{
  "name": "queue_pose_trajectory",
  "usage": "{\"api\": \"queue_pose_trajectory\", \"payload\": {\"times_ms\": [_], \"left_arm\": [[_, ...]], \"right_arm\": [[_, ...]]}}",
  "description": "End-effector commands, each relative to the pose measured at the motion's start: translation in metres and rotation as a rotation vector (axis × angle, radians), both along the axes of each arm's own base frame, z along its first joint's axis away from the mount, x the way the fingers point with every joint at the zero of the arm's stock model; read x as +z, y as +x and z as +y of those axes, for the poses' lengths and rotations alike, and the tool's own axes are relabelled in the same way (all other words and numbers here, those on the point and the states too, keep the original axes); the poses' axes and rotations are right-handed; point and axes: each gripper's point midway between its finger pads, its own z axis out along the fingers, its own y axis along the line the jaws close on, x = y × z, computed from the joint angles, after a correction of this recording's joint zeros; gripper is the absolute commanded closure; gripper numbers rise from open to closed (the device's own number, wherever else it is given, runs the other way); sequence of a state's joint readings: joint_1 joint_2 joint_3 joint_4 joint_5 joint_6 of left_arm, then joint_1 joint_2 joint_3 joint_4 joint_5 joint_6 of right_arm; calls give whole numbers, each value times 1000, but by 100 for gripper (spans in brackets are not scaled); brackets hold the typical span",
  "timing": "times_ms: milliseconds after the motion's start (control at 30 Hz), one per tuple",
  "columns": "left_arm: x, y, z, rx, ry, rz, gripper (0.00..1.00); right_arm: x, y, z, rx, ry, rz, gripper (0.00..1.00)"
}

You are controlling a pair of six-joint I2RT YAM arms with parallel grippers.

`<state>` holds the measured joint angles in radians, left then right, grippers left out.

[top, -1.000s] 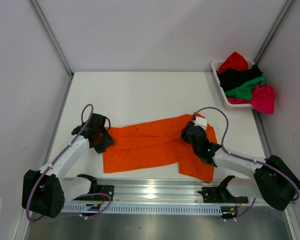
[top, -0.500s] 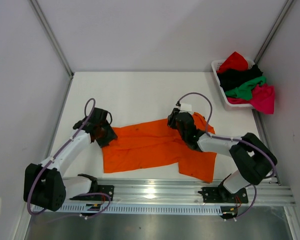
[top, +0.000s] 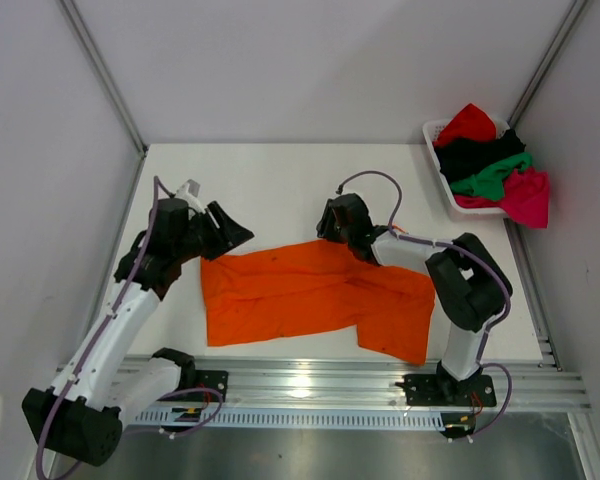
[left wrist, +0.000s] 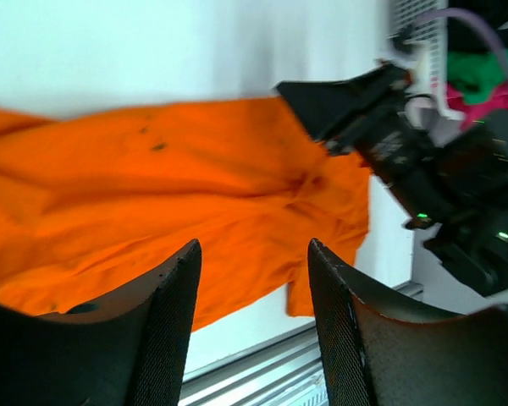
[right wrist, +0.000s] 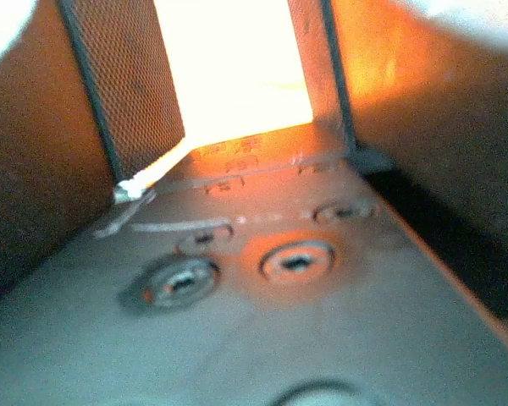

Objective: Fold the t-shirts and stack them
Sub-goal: Fold the tshirt

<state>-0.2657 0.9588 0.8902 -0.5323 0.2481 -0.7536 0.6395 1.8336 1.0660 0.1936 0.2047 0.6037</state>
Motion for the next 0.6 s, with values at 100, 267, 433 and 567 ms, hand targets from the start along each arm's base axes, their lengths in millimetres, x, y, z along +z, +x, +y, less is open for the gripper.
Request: {"api": "queue_pose_trajectory", "payload": {"times_ms": [100,267,433,567], "left_arm": [[44,2,-5,-47,-16,-149,42],[24,5,-12,-66,-30,-80,43],[17,7,-14,-73,-38,-57,43],[17,6,-13,-71,-26,-56,43]], "right_arm": [[27,-34,-1,0,16,137,56],[20,-63,9,38,37,233,56],[-8,-81,25,77,17,292,57],[-31,-79,34,94,5,319,57]]}}
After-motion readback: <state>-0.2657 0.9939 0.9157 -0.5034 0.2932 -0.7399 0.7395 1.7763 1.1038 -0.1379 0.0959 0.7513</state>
